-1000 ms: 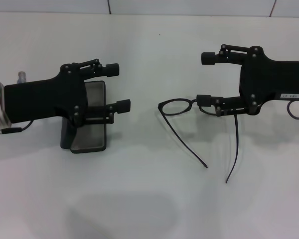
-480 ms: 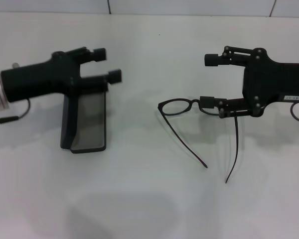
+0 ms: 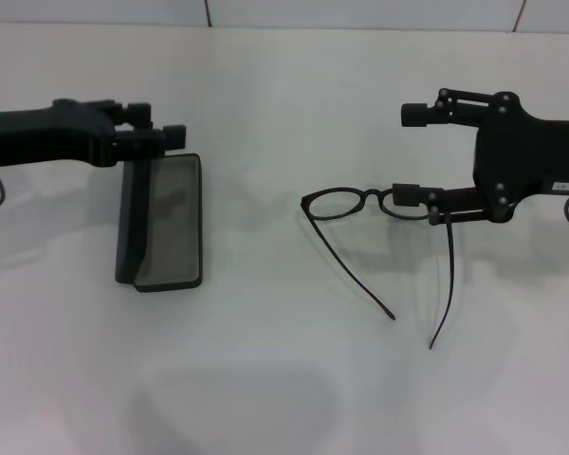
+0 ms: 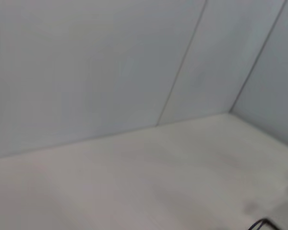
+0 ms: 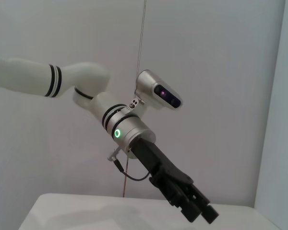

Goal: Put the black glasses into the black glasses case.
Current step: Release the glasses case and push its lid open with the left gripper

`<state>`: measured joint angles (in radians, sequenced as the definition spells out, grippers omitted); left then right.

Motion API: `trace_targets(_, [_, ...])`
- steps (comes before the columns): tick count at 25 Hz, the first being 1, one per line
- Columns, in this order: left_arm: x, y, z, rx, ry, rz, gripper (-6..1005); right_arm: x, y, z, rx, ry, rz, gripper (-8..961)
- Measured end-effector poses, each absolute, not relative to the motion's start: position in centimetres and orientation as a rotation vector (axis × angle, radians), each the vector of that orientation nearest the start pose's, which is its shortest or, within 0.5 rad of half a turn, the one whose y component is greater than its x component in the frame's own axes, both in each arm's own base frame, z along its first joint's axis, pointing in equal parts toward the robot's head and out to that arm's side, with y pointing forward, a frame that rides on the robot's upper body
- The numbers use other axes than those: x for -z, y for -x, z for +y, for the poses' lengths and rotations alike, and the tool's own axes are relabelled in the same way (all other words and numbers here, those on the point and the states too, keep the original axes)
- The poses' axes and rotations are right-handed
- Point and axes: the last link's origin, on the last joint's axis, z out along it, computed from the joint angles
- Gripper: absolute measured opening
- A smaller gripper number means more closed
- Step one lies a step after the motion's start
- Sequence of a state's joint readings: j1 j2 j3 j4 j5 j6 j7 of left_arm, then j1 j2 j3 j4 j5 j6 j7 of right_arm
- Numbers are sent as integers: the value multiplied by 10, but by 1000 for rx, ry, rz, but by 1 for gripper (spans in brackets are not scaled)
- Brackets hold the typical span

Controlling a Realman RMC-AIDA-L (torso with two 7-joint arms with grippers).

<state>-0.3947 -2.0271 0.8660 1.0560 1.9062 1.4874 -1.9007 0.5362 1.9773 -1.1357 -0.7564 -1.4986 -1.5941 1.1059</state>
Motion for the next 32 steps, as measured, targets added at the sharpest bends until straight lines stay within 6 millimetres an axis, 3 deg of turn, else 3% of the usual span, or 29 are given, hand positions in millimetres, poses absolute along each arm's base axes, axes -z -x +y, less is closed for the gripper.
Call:
trace_targets(11, [-58,264,347,327,2461,-1104,711,-20,-194,339,-871,2793,-196,810])
trace_targets(19, [-58,270,351,302,2403,-1131,700,-19,-196,338,-870,2795,-200,810])
trace_targets(32, [-35,265,363,105,2373,-1155,669,-20,-198,339,-859,2790,-194,810])
